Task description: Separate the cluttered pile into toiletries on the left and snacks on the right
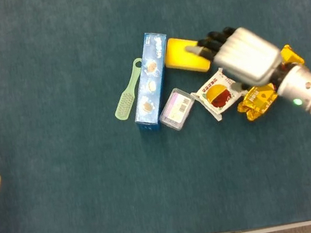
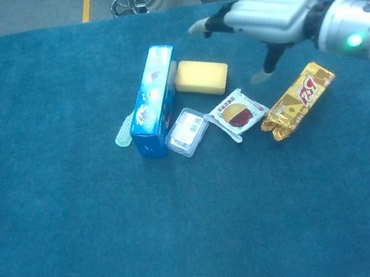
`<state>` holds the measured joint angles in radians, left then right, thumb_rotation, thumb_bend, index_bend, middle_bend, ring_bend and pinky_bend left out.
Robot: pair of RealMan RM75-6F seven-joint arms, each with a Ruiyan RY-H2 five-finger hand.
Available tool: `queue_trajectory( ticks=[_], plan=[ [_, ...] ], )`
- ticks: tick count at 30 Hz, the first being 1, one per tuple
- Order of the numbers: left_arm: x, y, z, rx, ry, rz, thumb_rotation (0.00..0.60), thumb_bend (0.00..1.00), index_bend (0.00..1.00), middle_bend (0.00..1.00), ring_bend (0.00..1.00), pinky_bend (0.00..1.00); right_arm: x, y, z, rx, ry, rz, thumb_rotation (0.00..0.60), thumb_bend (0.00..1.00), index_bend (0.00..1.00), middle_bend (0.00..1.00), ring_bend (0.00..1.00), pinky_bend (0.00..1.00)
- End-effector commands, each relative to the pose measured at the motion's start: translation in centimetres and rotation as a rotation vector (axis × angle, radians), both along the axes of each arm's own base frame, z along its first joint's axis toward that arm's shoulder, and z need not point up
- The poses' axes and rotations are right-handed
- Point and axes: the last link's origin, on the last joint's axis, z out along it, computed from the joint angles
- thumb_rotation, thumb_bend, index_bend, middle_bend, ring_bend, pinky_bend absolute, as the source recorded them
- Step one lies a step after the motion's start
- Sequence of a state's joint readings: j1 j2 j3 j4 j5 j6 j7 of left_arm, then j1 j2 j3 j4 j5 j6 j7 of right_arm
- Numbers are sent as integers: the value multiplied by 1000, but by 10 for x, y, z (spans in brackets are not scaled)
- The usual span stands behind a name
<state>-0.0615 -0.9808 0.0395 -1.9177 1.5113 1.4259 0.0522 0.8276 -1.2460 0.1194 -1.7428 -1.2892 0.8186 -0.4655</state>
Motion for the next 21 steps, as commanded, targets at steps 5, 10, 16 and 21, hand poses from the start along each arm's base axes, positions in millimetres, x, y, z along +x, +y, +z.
queue_trajectory(
  ticks=[5, 10, 16, 21],
  plan=[
    [-1, -2, 1, 4, -2, 7, 600, 263, 82, 63, 36, 85, 27, -3, -21, 35, 38, 116, 600, 0, 63, 220, 197, 319],
    [-3, -5, 3, 11, -3, 15, 600, 264, 82, 63, 36, 85, 43, -2, -37, 51, 44, 188, 600, 0, 63, 220, 195, 310],
    [-6, -9, 6, 20, -1, 28, 600, 264, 82, 63, 36, 85, 57, -3, -55, 67, 66, 257, 600, 0, 63, 220, 191, 292],
    [-8, -11, 7, 25, -2, 35, 600, 264, 82, 63, 36, 85, 70, -4, -68, 77, 77, 309, 600, 0, 64, 220, 191, 290]
  ],
)
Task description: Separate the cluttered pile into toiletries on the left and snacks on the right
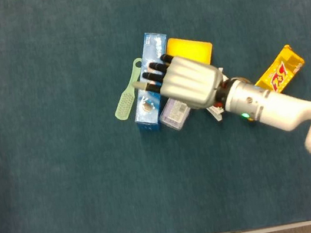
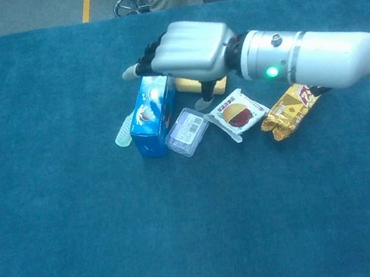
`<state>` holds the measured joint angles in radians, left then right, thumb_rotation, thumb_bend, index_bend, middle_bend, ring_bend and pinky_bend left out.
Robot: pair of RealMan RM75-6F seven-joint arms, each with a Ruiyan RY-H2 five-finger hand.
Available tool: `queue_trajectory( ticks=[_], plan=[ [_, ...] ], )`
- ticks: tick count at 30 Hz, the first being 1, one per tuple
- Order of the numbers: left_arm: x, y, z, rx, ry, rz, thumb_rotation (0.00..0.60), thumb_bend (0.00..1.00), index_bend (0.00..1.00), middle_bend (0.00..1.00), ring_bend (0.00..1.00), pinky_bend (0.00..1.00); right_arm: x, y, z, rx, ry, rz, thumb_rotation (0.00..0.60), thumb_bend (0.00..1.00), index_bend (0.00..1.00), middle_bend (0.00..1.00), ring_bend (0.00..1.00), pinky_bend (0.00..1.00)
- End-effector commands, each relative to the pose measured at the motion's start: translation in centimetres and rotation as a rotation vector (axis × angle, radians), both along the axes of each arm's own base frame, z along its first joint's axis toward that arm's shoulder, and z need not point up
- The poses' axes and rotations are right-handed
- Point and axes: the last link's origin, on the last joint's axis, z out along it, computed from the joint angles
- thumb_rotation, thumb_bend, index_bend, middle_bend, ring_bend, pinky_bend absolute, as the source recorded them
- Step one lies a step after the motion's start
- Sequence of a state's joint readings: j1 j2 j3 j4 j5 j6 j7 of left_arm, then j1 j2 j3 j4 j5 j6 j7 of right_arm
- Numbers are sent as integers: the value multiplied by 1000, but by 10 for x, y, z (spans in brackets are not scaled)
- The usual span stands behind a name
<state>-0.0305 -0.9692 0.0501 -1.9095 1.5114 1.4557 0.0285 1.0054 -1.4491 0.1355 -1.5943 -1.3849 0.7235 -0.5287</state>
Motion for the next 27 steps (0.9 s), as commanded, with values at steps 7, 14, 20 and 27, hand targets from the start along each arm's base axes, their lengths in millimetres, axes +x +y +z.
queue_trajectory(
  ticks=[7, 14, 20, 27],
  plan=[
    [-5, -4, 3, 10, -6, 19, 600, 264, 83, 63, 36, 85, 18, -5, -24, 11, 25, 53, 600, 0, 65, 220, 191, 281],
    [-8, -7, 6, 17, -14, 28, 600, 264, 82, 63, 36, 85, 28, -7, -45, 24, 58, 64, 600, 0, 74, 220, 191, 273],
    [-11, -9, 8, 24, -19, 38, 600, 263, 82, 63, 36, 85, 33, -10, -60, 30, 77, 46, 600, 0, 125, 245, 191, 269],
    [-13, -11, 10, 30, -23, 43, 600, 264, 82, 63, 36, 85, 34, -17, -64, -6, 61, 24, 600, 0, 386, 392, 388, 363]
  ],
)
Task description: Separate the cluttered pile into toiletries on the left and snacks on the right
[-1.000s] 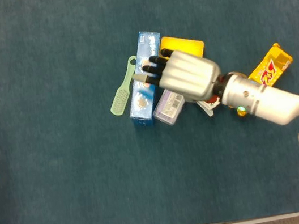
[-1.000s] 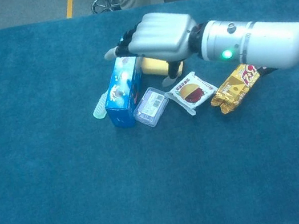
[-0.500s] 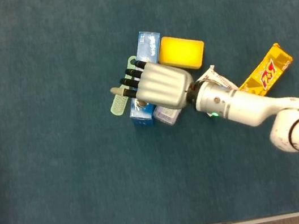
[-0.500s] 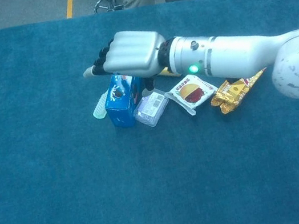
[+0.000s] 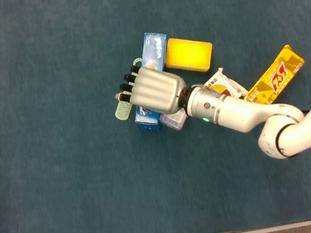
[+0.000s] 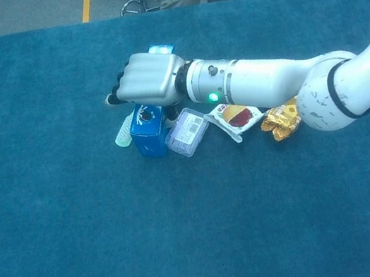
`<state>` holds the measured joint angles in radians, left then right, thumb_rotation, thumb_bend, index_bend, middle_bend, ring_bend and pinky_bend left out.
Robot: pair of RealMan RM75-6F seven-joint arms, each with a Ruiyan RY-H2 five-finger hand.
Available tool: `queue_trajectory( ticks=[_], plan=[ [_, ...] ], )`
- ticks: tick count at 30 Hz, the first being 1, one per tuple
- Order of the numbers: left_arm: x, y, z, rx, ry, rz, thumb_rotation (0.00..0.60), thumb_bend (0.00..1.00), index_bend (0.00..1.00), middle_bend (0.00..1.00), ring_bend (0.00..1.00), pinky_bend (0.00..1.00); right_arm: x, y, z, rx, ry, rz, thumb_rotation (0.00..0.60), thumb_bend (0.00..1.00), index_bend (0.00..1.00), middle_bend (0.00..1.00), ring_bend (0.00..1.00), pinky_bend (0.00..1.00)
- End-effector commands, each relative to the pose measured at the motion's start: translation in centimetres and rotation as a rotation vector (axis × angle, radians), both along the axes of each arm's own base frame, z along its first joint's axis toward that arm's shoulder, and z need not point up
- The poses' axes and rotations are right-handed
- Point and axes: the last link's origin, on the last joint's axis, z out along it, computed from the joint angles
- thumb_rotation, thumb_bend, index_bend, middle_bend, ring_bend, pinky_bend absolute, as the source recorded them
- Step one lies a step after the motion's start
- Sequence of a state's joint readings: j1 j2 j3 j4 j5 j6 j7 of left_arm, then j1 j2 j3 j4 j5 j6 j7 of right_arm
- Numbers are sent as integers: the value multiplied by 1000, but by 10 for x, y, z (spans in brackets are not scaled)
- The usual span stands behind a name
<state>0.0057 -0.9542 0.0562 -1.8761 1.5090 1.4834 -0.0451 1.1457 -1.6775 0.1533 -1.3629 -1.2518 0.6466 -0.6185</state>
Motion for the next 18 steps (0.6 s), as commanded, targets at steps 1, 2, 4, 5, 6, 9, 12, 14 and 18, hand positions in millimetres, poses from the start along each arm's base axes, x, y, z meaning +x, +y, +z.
queue_trajectory(
  ticks=[1, 2, 4, 5, 6, 9, 12, 14, 18],
  plan=[
    [0, 0, 0, 0, -1, 2, 600, 264, 82, 63, 36, 85, 0, -4, -1, -19, -8, -9, 600, 0, 434, 423, 426, 391],
    [-1, 0, 0, -1, -2, 2, 600, 264, 82, 63, 36, 85, 0, -5, -2, -21, -8, -15, 600, 0, 468, 448, 455, 417],
    [-1, -1, 0, -2, -4, 2, 600, 264, 82, 63, 36, 85, -1, -8, -2, -30, -13, -26, 600, 0, 547, 500, 512, 481],
    [-1, -1, 0, -2, -4, 2, 600, 264, 82, 63, 36, 85, -2, -10, -2, -37, -16, -28, 600, 0, 571, 516, 525, 497],
    [-1, -1, 0, -2, -4, 2, 600, 264, 82, 63, 36, 85, -2, -11, -2, -42, -20, -32, 600, 0, 604, 537, 541, 521],
    [-1, -1, 0, 1, -4, 3, 600, 264, 82, 63, 36, 85, -2, -15, 0, -58, -47, -44, 600, 0, 634, 562, 572, 564],
    [-2, -1, 0, 0, -4, 5, 600, 264, 82, 63, 36, 85, -1, -19, 4, -67, -87, -61, 600, 0, 648, 570, 598, 596],
    [-2, -1, -1, -4, -4, 6, 600, 264, 82, 63, 36, 85, -1, -20, 8, -71, -110, -68, 600, 0, 653, 572, 608, 606],
    [-2, 0, -1, -4, -5, 6, 600, 264, 82, 63, 36, 85, -2, -24, 18, -82, -160, -77, 600, 0, 653, 571, 616, 611]
  ],
)
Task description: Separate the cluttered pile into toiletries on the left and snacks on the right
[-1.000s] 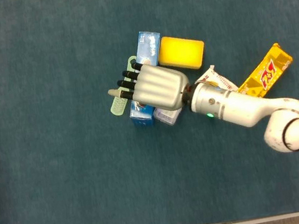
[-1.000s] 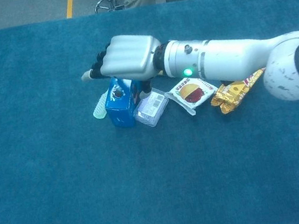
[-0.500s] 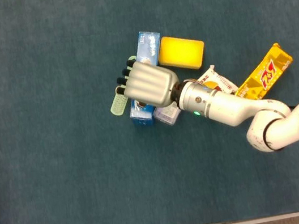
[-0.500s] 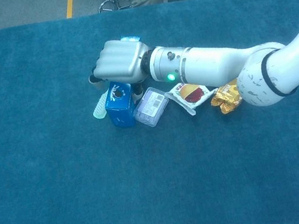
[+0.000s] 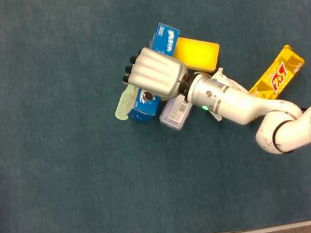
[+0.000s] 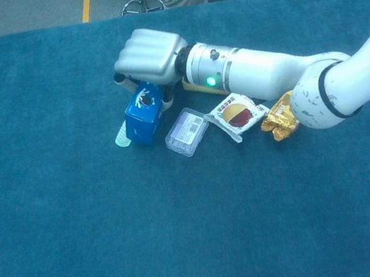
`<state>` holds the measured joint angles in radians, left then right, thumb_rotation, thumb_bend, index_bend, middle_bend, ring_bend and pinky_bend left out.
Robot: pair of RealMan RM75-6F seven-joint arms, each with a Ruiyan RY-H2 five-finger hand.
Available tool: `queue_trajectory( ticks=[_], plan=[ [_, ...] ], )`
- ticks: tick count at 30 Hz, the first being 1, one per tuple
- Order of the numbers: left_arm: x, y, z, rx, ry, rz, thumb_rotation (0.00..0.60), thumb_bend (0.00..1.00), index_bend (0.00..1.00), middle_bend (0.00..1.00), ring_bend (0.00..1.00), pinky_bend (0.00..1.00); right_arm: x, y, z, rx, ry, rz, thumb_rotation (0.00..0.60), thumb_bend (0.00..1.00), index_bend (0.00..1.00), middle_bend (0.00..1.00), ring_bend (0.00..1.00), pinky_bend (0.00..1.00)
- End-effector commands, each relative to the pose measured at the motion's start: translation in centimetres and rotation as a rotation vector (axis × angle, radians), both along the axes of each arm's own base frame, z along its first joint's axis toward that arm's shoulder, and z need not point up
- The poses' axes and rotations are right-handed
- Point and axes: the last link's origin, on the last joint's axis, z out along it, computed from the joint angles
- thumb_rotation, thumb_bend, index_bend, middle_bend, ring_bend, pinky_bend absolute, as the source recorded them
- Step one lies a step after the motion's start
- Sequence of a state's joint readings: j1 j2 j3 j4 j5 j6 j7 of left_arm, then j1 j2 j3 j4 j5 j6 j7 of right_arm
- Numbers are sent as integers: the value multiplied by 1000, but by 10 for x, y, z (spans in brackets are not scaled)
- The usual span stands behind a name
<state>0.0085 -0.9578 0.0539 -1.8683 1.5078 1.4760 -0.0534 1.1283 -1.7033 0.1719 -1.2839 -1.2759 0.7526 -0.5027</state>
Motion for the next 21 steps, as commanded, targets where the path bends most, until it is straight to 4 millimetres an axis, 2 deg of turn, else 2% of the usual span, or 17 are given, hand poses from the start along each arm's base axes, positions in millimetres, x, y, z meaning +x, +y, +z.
queue_trajectory(
  ticks=[1, 11, 17, 21],
  plan=[
    [0, 0, 0, 1, -1, 1, 600, 264, 82, 63, 36, 85, -2, -4, 10, -15, -38, -5, 600, 0, 653, 572, 616, 611],
    [-3, 0, -1, -2, -1, 5, 600, 264, 82, 63, 36, 85, -17, -17, 47, -73, -130, -45, 600, 0, 653, 571, 617, 614],
    [-3, 2, -4, -11, -5, 3, 600, 264, 82, 62, 36, 85, -44, -25, 76, -126, -132, -89, 600, 0, 653, 571, 617, 614],
    [-3, 3, -6, -18, -9, 3, 600, 264, 82, 62, 36, 85, -68, -26, 100, -167, -113, -118, 600, 0, 653, 571, 617, 614]
  ],
)
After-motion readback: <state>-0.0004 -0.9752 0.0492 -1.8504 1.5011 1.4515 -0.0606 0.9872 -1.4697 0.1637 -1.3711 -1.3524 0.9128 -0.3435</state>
